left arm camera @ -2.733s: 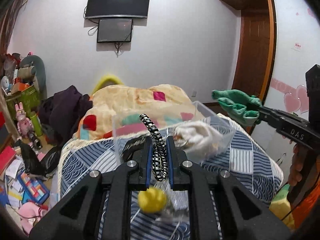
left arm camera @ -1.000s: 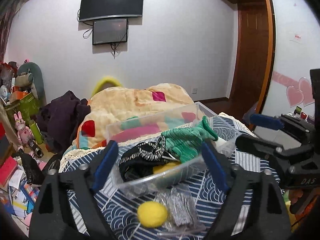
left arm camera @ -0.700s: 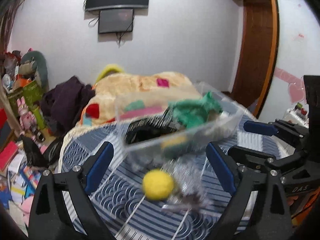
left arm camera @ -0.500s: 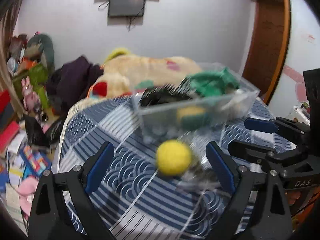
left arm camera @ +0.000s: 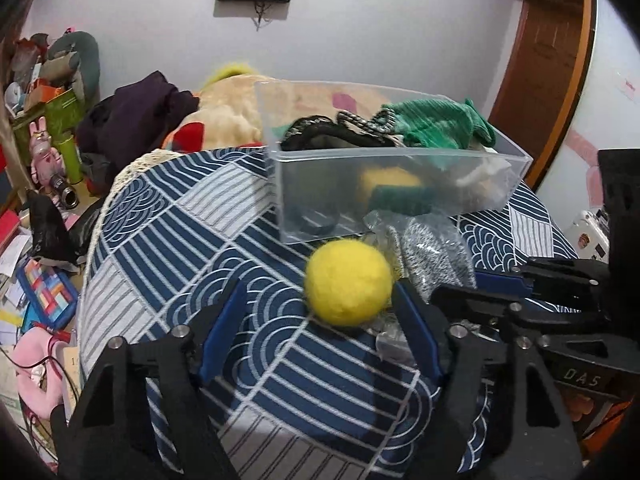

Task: Organize soft objects
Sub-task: 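Grasp the yellow felt ball with the left tool while the right tool grasps the bagged silver scrubber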

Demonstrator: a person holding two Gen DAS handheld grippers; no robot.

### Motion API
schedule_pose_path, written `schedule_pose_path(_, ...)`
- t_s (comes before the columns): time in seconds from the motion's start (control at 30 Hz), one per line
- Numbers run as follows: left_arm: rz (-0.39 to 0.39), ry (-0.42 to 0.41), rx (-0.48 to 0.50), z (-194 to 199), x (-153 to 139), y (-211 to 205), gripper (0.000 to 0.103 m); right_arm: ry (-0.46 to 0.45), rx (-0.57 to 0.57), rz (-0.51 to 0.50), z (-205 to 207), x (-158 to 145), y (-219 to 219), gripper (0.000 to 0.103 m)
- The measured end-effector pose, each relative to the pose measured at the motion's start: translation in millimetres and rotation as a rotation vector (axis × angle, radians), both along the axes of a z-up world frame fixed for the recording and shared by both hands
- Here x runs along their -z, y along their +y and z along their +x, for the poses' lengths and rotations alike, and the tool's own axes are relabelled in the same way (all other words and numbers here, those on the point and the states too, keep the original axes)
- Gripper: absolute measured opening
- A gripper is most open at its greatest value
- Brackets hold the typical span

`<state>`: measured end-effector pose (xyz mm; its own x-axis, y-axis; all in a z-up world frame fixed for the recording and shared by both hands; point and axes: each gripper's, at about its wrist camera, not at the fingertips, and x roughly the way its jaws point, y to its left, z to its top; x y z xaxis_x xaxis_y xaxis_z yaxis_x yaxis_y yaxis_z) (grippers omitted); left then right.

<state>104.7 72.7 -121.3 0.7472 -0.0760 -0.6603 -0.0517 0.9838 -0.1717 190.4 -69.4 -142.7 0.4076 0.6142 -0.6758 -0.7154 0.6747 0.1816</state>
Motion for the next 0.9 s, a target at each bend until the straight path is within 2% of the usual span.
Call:
schedule_pose_path(0.13,-0.034,0.014,0.024,12,3,-5,0.058,-0.029,0.045,0.016,-2,-6,-20,0.013)
schedule_pose_path(0.23,-0.047,0.014,0.062,18,3,-12,0.042,-0.048,0.079,0.033,-4,-14,-38,0.012)
schedule_pose_path(0.33,0.001,-0.011,0.074,14,-1,-21,0.041,-0.079,0.110,0.058,-9,-25,-55,0.012)
schedule_pose_path(0.5,0.010,-0.059,0.077,6,-18,-28,0.041,-0.131,0.155,0.110,-13,-47,-74,0.012)
schedule_pose_path(0.73,-0.010,-0.177,0.043,4,-66,-18,0.041,-0.247,0.209,0.147,-8,-83,-83,0.012)
schedule_pose_path(0.9,0.008,-0.239,0.017,16,-93,-15,0.041,-0.299,0.233,0.130,8,-96,-79,0.012)
